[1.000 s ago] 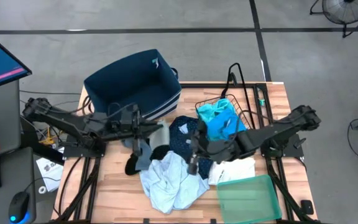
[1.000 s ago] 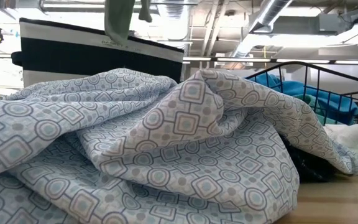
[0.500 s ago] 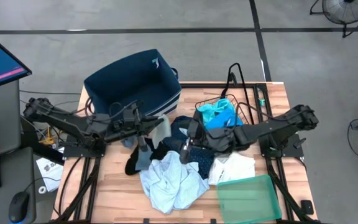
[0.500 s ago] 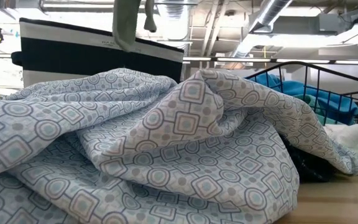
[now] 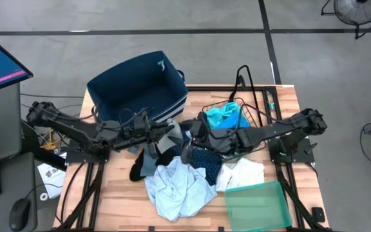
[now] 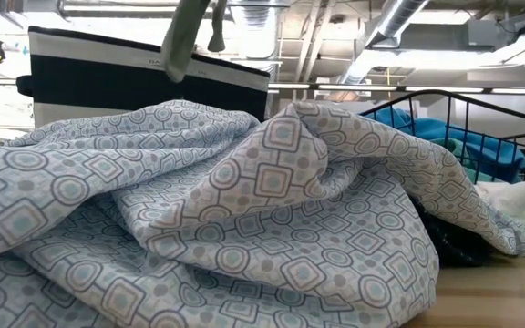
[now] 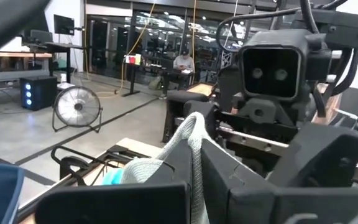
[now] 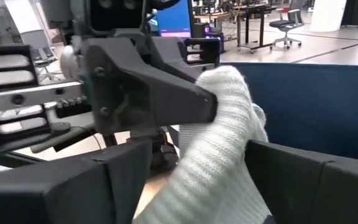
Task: Pick & Place Cloths
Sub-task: Put the gray sock into the green bin
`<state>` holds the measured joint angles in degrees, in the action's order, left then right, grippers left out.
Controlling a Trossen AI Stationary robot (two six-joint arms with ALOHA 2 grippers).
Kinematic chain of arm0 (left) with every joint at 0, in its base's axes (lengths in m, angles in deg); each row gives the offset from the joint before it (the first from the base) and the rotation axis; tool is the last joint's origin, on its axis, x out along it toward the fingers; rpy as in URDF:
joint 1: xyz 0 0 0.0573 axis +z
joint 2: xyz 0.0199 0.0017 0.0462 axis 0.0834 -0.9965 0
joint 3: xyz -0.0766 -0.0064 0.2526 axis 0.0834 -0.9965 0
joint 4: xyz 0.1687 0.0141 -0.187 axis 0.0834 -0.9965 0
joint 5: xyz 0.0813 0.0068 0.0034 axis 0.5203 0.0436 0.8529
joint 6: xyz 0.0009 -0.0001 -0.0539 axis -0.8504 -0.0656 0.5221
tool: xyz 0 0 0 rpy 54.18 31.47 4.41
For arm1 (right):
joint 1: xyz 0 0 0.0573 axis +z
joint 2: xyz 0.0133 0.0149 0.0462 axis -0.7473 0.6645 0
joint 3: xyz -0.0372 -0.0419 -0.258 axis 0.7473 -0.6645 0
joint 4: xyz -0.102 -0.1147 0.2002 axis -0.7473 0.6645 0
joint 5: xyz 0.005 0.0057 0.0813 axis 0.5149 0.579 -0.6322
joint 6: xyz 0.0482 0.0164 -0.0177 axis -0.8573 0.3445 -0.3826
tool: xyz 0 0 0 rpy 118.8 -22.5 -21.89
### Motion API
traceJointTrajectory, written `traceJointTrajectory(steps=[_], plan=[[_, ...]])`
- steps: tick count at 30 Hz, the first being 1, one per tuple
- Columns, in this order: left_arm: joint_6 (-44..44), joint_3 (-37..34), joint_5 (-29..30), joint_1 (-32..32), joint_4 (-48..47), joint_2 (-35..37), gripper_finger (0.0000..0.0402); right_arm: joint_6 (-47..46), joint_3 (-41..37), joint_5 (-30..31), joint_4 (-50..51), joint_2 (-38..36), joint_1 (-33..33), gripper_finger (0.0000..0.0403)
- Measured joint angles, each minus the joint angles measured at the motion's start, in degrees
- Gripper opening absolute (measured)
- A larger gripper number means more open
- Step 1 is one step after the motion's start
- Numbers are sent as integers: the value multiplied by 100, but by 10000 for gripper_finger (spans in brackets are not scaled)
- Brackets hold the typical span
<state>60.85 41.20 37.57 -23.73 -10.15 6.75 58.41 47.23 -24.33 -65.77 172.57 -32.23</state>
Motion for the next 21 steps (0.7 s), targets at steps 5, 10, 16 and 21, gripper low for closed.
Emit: traceJointTrajectory(steps=[5,10,16,21], plan=[[0,0,-13,0,138,-53,0,2,0,-121,135,0,-58,155],[-1,0,-22,0,246,-53,0,29,0,-454,320,0,-92,17],[-46,0,-478,0,291,-53,14,16,192,-474,880,-257,-45,5],[-123,0,-1185,-26,291,-48,64,-247,808,-470,2666,-861,79,3]])
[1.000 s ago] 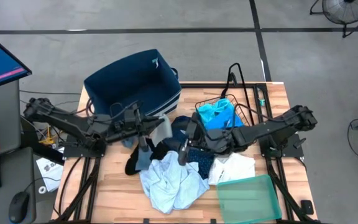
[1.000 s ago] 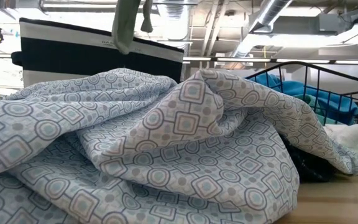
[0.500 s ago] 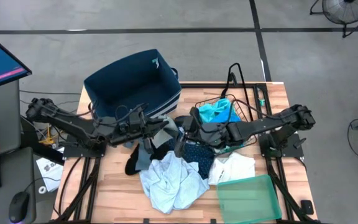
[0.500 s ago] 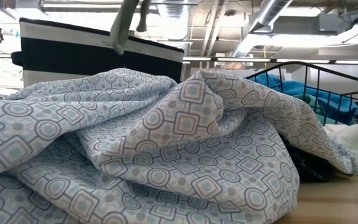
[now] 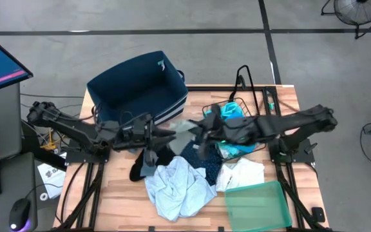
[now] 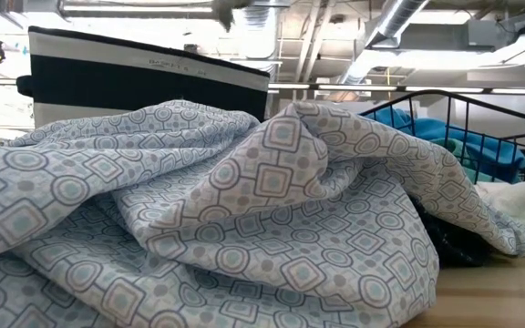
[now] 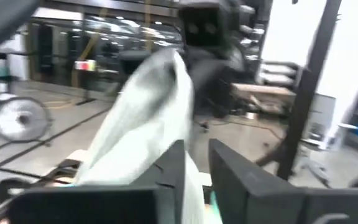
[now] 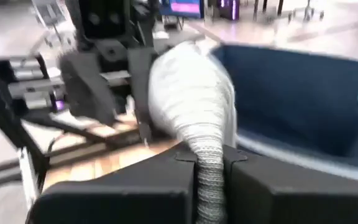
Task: Pick & Place Cloths
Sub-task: Put the gray sock into the green bin
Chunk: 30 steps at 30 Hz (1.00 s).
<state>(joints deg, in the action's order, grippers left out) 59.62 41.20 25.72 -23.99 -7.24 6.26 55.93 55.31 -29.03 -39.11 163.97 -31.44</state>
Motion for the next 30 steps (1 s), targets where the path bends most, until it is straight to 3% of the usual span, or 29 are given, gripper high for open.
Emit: traceJointTrajectory(steps=[3,8,15,22,26,30], plan=[[17,0,-332,0,-21,0,103,-522,296,-93,1165,-298,219,2],[302,0,-384,0,-60,27,158,-2000,525,-412,2892,-925,1012,1],[524,0,-386,0,-83,44,183,-5016,481,-402,5034,-1191,2669,1],[900,0,-417,0,-95,44,182,-7652,175,-511,5869,-566,4215,0],[891,0,-587,0,-94,44,180,-8834,-125,-1126,6193,-59,4678,0],[885,0,-587,0,-94,44,182,-9339,-403,-1940,6238,448,4884,0]])
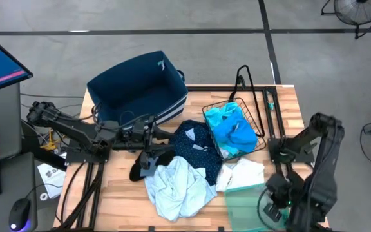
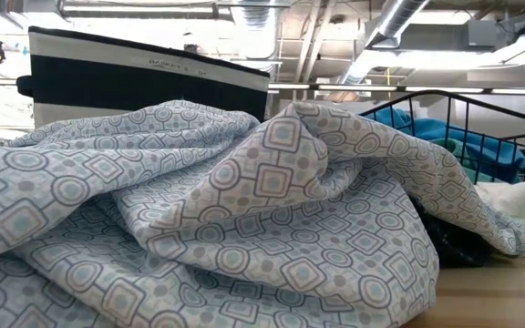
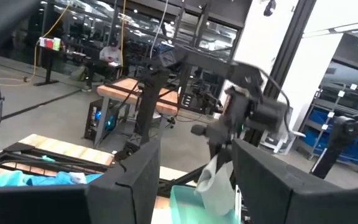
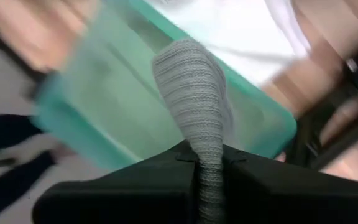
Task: Pick & Place Cloths
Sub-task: Put the gray sock into the green bin
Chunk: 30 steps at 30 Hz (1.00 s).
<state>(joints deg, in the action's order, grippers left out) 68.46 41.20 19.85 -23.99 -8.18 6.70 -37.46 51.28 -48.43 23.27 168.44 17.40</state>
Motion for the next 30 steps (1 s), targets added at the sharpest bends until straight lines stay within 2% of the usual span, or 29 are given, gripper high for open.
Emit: traceJointTrajectory(steps=[3,11,16,20,24,30], plan=[[-4,0,2,0,0,0,181,-162,-168,-300,30,345,33,0],[-7,0,4,0,-4,0,178,-109,-443,-309,-194,1135,-113,0],[-7,0,4,0,-9,0,180,484,-469,-286,-930,1537,-216,0],[-7,0,7,-1,-12,0,181,879,-472,-38,-1488,1745,-274,9],[-8,0,43,0,-13,0,184,863,-471,453,-1658,1823,-278,33],[-7,0,146,0,-46,0,194,937,-471,513,-1645,1752,-278,102]])
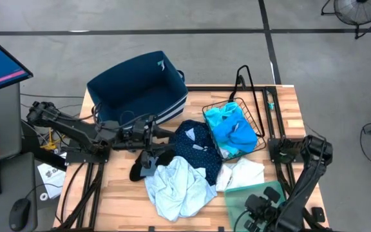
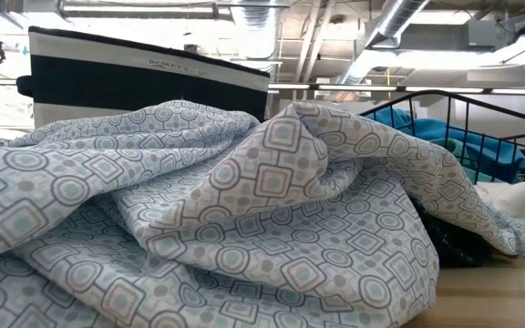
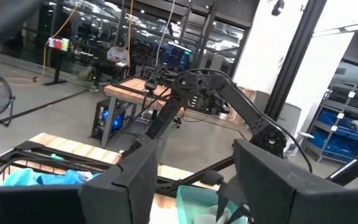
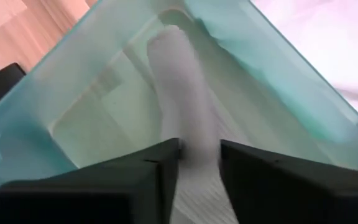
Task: Pick & Place Cloths
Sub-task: Put the gray sock into the green bin, then put the blue sock into the green bin
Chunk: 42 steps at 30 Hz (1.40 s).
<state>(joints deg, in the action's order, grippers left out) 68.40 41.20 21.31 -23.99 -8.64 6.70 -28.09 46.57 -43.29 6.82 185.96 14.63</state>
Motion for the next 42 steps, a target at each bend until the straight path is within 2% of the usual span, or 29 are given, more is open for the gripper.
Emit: traceJointTrajectory(steps=[4,8,13,22,29,36,42], plan=[[170,0,-2,0,-298,0,205,66,0,9,1,-51,0,172],[569,0,-330,-9,-1140,0,215,371,0,-13,-15,-223,49,244],[881,0,-461,-182,-2511,-2,215,422,0,-19,101,-551,72,293],[1326,-7,-124,-401,-4812,-205,214,420,0,216,440,-864,70,301],[995,-7,-295,-255,-5374,-845,216,420,-2,264,520,-862,25,301],[517,-7,-656,284,-5671,-1471,216,508,-2,268,518,-862,-11,301],[112,-6,-1102,939,-5741,-1550,215,557,-2,266,501,-862,-22,301]])
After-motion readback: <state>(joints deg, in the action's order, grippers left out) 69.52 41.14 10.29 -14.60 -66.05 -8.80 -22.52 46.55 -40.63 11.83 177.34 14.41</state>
